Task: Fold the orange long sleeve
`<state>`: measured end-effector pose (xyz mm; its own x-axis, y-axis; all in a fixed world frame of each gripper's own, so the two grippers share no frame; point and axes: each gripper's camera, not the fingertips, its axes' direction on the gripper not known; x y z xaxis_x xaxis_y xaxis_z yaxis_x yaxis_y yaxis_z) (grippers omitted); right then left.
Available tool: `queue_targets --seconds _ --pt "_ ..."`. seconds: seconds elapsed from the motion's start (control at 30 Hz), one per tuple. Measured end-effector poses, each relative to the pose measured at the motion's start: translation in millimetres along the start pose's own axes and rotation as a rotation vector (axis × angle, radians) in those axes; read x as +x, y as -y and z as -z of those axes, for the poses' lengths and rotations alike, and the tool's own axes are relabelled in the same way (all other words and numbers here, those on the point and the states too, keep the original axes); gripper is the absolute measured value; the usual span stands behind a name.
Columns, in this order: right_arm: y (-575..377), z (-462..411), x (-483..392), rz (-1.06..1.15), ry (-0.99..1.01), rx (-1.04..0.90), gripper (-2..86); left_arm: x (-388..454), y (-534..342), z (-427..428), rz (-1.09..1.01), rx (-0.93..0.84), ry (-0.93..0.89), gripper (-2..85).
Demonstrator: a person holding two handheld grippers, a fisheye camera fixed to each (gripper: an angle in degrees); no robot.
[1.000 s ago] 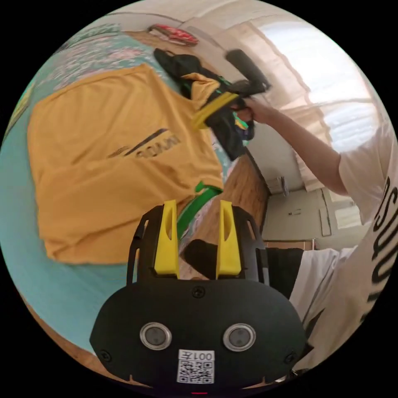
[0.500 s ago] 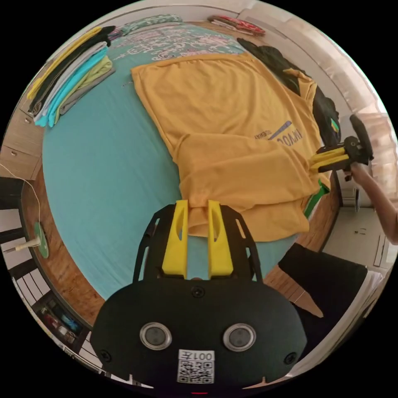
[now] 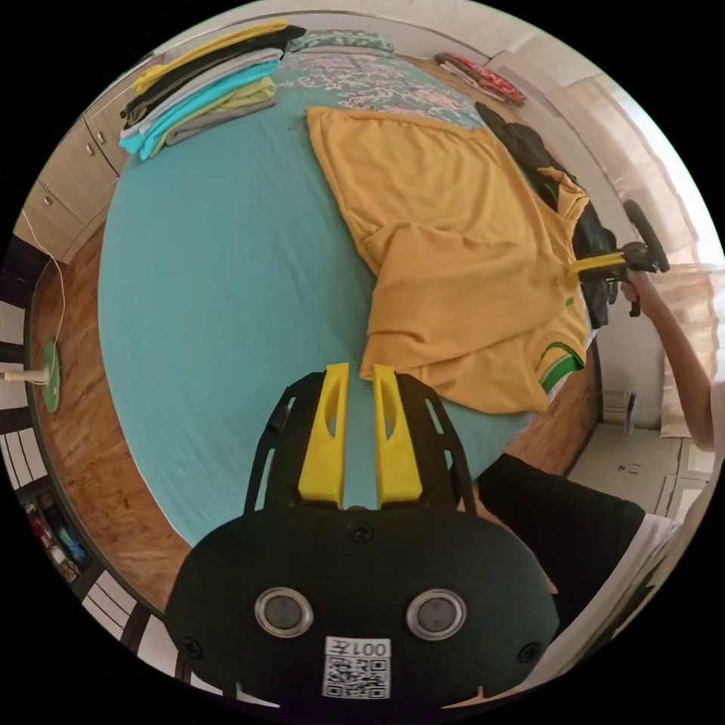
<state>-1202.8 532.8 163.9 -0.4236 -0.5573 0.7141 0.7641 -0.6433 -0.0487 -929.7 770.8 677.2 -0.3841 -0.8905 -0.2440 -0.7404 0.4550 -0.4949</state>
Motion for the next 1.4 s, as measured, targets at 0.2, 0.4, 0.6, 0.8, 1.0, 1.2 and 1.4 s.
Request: queue_targets --seconds 0.2,0.4,0.6,0.8,1.0,1.2,1.4 --pt "50.1 3.7 -9.8 0.040 -0.027 0.107 6.5 -5.7 -5.4 -9.3 -0.053 0.034 -0.004 5.9" --pt "160.2 -13.8 -66.1 0.335 0.248 0.187 10.3 -6.4 -7.5 -28.1 -0.150 0.014 0.042 3.5" --pt "252.3 -74.1 -100.0 0.409 0.337 0.069 7.3 -16.4 -16.8 -35.8 -0.196 0.026 0.025 -0.7" --pt "275.9 -88.5 -90.1 0.403 0.391 0.092 1.3 -47.5 -40.2 -20.3 -0.126 0.109 0.005 -0.9" --pt "283.2 -99.6 -92.0 0.389 0.155 0.218 0.3 -78.4 -65.1 -19.7 0.064 0.195 -0.090 -0.9" --pt "312.1 -160.4 -109.8 0.410 0.046 0.156 0.1 -91.8 -71.0 -35.7 0.147 0.198 -0.099 -0.9" --pt "329.3 -193.8 -93.0 0.452 0.207 0.087 0.6 -109.8 -62.6 -57.8 0.203 0.176 -0.176 -0.9"
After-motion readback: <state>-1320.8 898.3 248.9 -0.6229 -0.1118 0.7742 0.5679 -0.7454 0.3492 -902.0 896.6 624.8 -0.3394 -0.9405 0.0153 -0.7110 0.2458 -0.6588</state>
